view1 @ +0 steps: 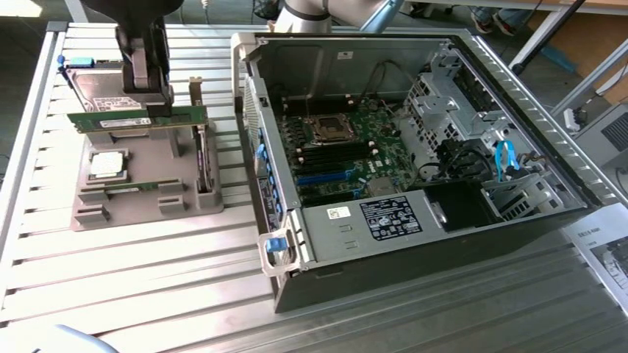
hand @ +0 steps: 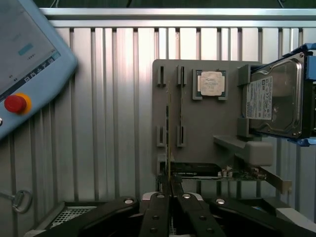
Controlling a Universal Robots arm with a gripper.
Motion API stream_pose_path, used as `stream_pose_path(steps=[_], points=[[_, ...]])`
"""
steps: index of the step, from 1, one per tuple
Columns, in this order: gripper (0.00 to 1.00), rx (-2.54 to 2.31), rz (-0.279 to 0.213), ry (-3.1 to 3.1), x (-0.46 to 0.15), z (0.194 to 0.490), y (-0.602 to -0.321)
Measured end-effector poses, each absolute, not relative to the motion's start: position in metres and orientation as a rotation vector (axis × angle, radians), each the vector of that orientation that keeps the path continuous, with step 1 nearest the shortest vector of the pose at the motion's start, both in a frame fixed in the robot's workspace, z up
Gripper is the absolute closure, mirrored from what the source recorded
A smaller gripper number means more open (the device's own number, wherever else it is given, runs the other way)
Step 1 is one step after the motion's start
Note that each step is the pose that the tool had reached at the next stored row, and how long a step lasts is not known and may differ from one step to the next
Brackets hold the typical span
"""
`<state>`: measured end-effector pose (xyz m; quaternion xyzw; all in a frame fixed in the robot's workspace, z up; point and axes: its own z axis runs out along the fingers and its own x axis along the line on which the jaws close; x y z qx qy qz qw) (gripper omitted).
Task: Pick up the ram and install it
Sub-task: 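Pick up the ram and move it above insertion slot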
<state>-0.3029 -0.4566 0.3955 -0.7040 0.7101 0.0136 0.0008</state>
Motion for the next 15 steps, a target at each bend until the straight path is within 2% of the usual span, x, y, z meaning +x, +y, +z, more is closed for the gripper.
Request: stream_pose_path(steps=[15], points=[[0.88, -2.211, 0.043, 2.23, -0.266, 0.396, -0.457]])
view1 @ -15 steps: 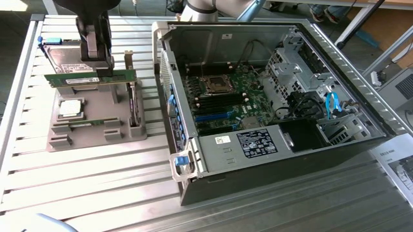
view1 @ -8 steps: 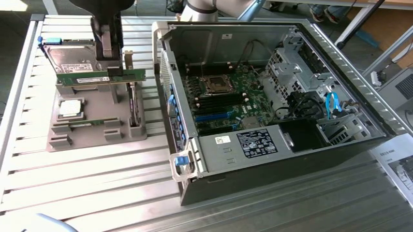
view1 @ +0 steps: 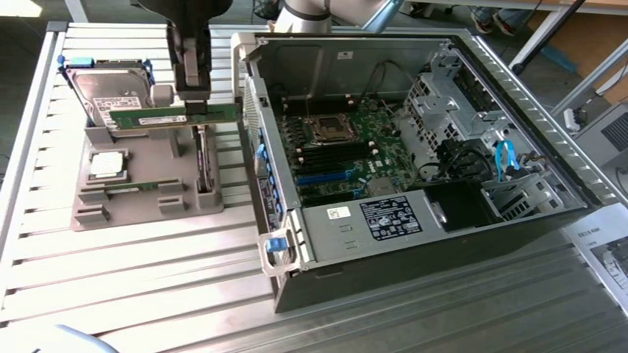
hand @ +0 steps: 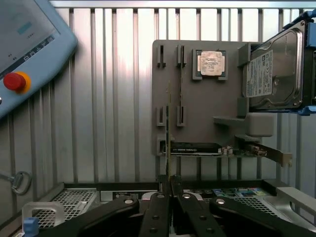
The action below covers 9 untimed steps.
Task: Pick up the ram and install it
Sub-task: 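Pick up the ram and move it above insertion slot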
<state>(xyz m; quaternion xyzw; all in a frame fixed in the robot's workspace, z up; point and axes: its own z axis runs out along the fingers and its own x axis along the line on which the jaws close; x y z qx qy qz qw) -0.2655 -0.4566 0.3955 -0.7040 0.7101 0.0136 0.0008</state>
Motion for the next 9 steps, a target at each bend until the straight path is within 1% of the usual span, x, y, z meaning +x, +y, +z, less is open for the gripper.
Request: stream_pose_path(steps=[9], points=[[0.88, -2.211, 0.043, 2.23, -0.242, 0.396, -0.457]])
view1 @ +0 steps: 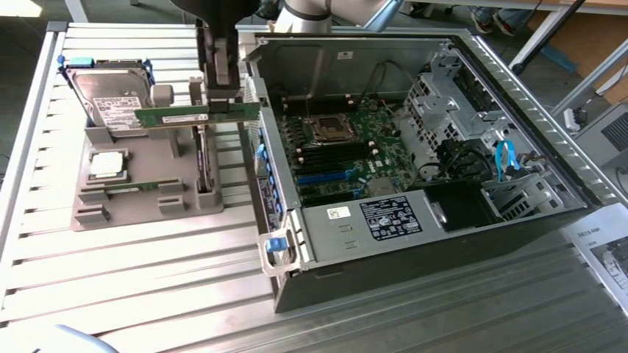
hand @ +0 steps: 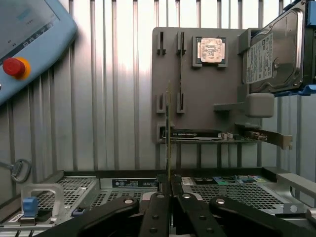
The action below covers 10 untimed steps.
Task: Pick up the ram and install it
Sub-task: 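Pick up the ram and move it above insertion slot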
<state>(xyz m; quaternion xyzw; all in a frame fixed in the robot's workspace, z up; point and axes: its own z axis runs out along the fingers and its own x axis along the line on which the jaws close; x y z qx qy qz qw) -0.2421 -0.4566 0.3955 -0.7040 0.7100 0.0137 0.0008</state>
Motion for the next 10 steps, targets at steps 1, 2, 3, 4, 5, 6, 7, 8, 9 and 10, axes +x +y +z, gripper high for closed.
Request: stream_pose_path(steps=[1, 2, 3, 4, 5, 6, 7, 8, 9, 10], points=[[0.88, -2.211, 0.043, 2.23, -0.239, 0.396, -0.457], [0.88, -2.211, 0.043, 2.23, -0.237, 0.396, -0.457], [0.88, -2.211, 0.043, 2.23, -0.234, 0.396, -0.457], [0.88, -2.211, 0.043, 2.23, -0.226, 0.396, -0.457], [0.88, -2.211, 0.043, 2.23, -0.217, 0.395, -0.457], [0.88, -2.211, 0.043, 2.23, -0.207, 0.396, -0.457], [0.88, -2.211, 0.043, 2.23, -0.192, 0.396, -0.457], [0.88, -2.211, 0.043, 2.23, -0.184, 0.396, -0.457], [0.88, -2.211, 0.043, 2.23, -0.175, 0.396, -0.457], [0.88, -2.211, 0.043, 2.23, -0.17, 0.396, -0.457]])
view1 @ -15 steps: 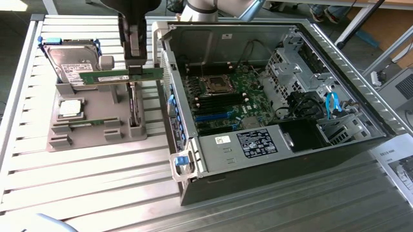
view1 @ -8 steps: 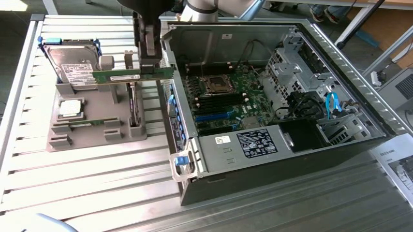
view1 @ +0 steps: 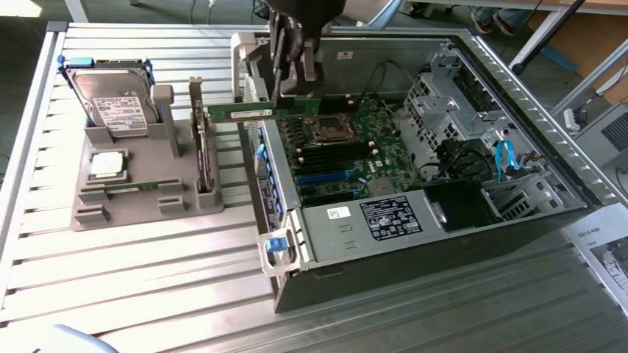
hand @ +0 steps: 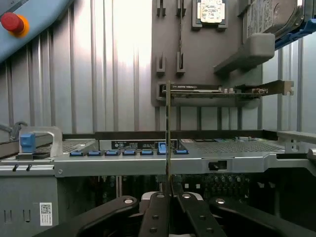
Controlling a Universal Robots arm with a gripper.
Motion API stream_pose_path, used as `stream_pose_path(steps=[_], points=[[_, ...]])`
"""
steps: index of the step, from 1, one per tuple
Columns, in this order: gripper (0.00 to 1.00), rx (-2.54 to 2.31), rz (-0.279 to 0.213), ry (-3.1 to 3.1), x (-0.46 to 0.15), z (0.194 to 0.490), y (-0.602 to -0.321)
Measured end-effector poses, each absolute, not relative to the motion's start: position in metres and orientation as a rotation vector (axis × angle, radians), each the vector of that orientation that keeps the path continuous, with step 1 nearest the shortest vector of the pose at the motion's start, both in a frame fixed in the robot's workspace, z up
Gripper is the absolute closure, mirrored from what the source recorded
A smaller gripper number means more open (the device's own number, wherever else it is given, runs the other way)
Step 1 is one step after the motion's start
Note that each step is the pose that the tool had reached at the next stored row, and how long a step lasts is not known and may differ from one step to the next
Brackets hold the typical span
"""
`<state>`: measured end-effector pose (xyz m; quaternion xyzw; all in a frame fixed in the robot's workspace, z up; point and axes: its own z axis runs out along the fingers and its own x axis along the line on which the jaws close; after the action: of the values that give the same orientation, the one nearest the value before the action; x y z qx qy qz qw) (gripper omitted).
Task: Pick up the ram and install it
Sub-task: 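Pick up the ram and move it above insertion slot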
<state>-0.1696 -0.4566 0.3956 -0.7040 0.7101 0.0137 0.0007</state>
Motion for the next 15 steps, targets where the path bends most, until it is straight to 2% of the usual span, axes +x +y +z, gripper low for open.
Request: stream_pose_path(steps=[15], points=[[0.88, -2.211, 0.043, 2.23, -0.131, 0.396, -0.457]])
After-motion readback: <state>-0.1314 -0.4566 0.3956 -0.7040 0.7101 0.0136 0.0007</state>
